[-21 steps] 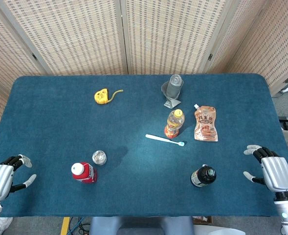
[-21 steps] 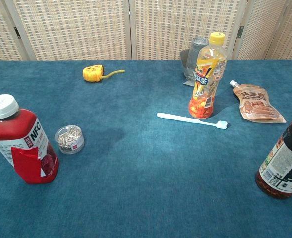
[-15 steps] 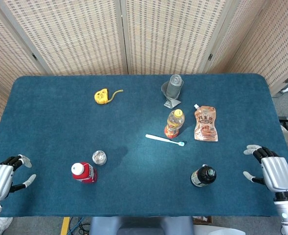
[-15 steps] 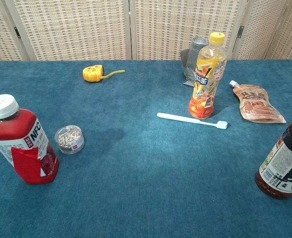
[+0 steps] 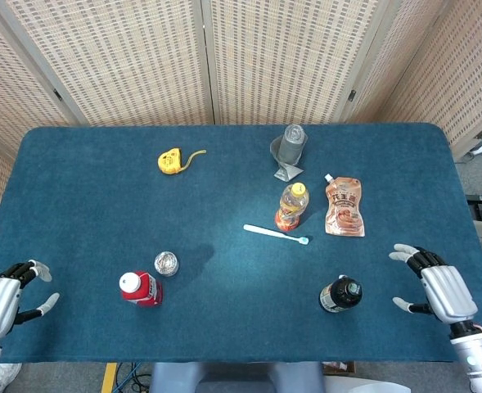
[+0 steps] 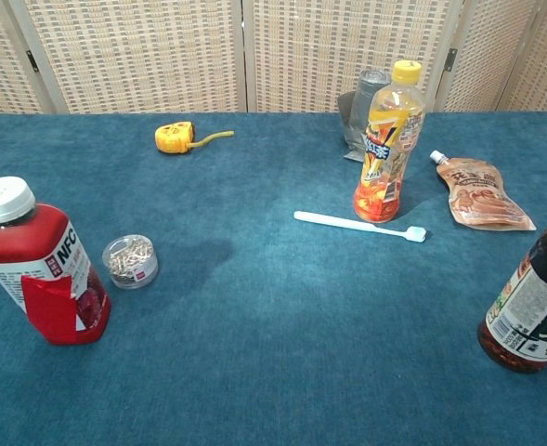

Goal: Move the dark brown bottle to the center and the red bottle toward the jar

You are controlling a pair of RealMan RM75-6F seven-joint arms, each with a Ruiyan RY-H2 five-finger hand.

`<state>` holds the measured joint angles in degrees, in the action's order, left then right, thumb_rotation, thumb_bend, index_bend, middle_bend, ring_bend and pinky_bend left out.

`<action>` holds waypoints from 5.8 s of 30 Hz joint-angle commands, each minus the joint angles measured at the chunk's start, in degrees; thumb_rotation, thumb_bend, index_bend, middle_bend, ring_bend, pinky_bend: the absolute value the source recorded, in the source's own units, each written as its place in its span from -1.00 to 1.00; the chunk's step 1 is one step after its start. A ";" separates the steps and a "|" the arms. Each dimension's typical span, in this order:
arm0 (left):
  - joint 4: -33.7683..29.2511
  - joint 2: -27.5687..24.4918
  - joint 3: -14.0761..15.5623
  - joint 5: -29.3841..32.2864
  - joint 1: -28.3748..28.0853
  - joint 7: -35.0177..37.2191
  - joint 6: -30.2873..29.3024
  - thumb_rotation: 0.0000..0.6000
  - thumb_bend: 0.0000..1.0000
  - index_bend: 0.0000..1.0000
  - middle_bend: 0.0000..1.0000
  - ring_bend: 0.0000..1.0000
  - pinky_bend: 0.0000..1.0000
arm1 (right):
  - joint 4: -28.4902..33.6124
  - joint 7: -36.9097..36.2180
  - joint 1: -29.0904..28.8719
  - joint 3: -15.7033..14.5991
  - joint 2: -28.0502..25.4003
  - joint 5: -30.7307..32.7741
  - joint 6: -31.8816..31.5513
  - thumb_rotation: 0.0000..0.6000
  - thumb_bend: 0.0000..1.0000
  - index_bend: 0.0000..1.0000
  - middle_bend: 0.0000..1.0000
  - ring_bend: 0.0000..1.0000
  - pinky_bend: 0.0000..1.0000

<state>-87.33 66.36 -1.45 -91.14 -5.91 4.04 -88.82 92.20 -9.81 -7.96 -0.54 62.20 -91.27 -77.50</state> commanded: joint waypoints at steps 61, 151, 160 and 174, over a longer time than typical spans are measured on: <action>-1.14 -1.84 -0.55 2.06 0.10 2.55 1.37 1.00 -0.60 0.03 -0.15 -0.22 0.19 | -13.88 -19.05 -16.09 -0.32 18.10 -5.87 8.01 1.00 -1.00 0.07 0.19 0.08 0.17; 0.99 -2.39 -1.34 3.92 0.55 5.51 2.12 1.00 -0.60 0.03 -0.15 -0.22 0.19 | -26.03 -14.49 -44.09 10.06 33.66 6.54 25.82 1.00 -1.00 -0.87 -0.75 -0.59 -0.22; 0.73 -2.03 -0.96 3.22 0.45 4.36 2.13 1.00 -0.60 0.03 -0.15 -0.22 0.19 | -11.09 5.43 -38.80 10.01 25.49 13.36 22.68 1.00 -1.00 -0.77 -0.60 -0.59 -0.22; 0.52 -1.53 -1.01 3.40 0.02 2.61 2.76 1.00 -0.60 0.02 -0.15 -0.22 0.19 | 3.62 18.38 -26.91 3.29 15.09 8.62 8.36 1.00 -1.00 -0.46 -0.40 -0.56 -0.22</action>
<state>-86.82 64.81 -2.46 -87.75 -5.88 6.67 -86.09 94.97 7.25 -37.09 4.44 78.26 -80.05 -66.17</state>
